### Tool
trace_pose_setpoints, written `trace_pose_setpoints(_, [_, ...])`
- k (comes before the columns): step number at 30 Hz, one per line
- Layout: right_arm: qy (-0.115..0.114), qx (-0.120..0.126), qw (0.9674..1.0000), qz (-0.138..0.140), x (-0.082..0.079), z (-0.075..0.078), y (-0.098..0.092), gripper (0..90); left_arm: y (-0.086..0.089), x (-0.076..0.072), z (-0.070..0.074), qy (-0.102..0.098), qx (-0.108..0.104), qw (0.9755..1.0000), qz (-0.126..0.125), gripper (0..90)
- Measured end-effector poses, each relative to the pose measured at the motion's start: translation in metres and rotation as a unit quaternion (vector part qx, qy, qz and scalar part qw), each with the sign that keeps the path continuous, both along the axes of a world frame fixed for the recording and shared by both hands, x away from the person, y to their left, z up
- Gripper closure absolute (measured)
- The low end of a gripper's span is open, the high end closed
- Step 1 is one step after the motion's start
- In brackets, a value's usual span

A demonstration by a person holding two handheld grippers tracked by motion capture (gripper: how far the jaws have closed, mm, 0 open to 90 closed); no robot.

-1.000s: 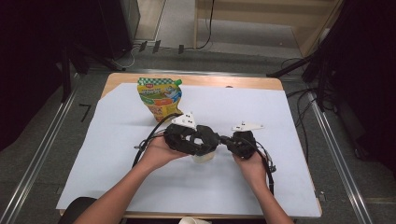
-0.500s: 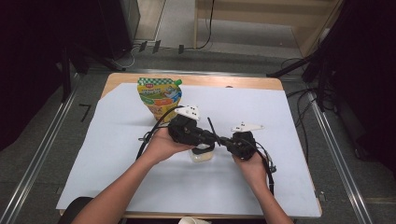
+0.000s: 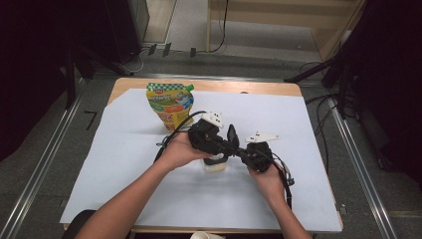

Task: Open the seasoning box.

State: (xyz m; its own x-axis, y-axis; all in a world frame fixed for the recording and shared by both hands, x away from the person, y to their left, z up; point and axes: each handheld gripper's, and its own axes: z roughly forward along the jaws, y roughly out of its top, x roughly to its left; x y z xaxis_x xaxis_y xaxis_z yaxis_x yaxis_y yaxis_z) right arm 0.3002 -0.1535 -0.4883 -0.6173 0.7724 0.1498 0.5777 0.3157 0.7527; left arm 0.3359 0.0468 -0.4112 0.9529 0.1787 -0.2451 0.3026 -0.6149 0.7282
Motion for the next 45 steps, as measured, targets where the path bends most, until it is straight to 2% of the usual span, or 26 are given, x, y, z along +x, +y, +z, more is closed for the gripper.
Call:
trace_pose_setpoints(8, [0.001,0.009,0.9999,0.006,0.002,-0.001,-0.002,90.0,0.004,0.003,-0.002,0.014,-0.013,0.9998,0.005,76.1])
trace_pose_setpoints(12, [0.005,0.013,0.9999,0.008,0.004,-0.002,-0.004,90.0,0.019,0.000,0.002,0.016,-0.021,0.9992,0.030,76.3])
trace_pose_setpoints(14, [0.011,0.017,0.9998,0.007,0.006,-0.003,-0.004,90.0,0.029,-0.002,0.002,0.013,-0.021,0.9989,0.039,76.5])
trace_pose_setpoints(17, [0.005,0.015,0.9998,0.010,0.007,-0.003,-0.004,90.0,0.044,-0.004,0.001,0.012,-0.014,0.9983,0.055,77.6])
trace_pose_setpoints(21, [0.001,0.016,0.9998,0.013,0.010,-0.004,-0.004,90.0,0.063,-0.007,-0.001,0.015,-0.014,0.9967,0.078,79.7])
trace_pose_setpoints(23, [0.006,0.020,0.9997,0.015,0.013,-0.005,-0.005,90.0,0.071,-0.009,-0.002,0.021,-0.022,0.9955,0.090,80.6])
trace_pose_setpoints(26, [0.011,0.022,0.9995,0.018,0.016,-0.003,-0.005,90.0,0.079,-0.011,-0.007,0.020,-0.017,0.9942,0.105,85.5])
trace_pose_setpoints(30, [0.008,0.024,0.9994,0.022,0.017,-0.001,-0.004,90.0,0.084,-0.012,-0.022,0.032,-0.005,0.9922,0.120,87.3])
trace_pose_setpoints(33, [0.009,0.025,0.9994,0.024,0.019,0.000,-0.004,90.0,0.086,-0.014,-0.029,0.039,-0.005,0.9918,0.122,87.6])
trace_pose_setpoints(37, [0.014,0.029,0.9992,0.022,0.021,0.000,-0.005,90.0,0.092,-0.017,-0.032,0.037,-0.007,0.9913,0.126,87.6])
trace_pose_setpoints(42, [0.020,0.028,0.9992,0.022,0.018,0.002,-0.007,90.0,0.095,-0.017,-0.041,0.038,0.014,0.9900,0.135,87.6])
trace_pose_setpoints(45, [0.017,0.031,0.9992,0.020,0.009,0.007,-0.011,90.0,0.096,-0.014,-0.046,0.035,0.018,0.9903,0.133,87.5])
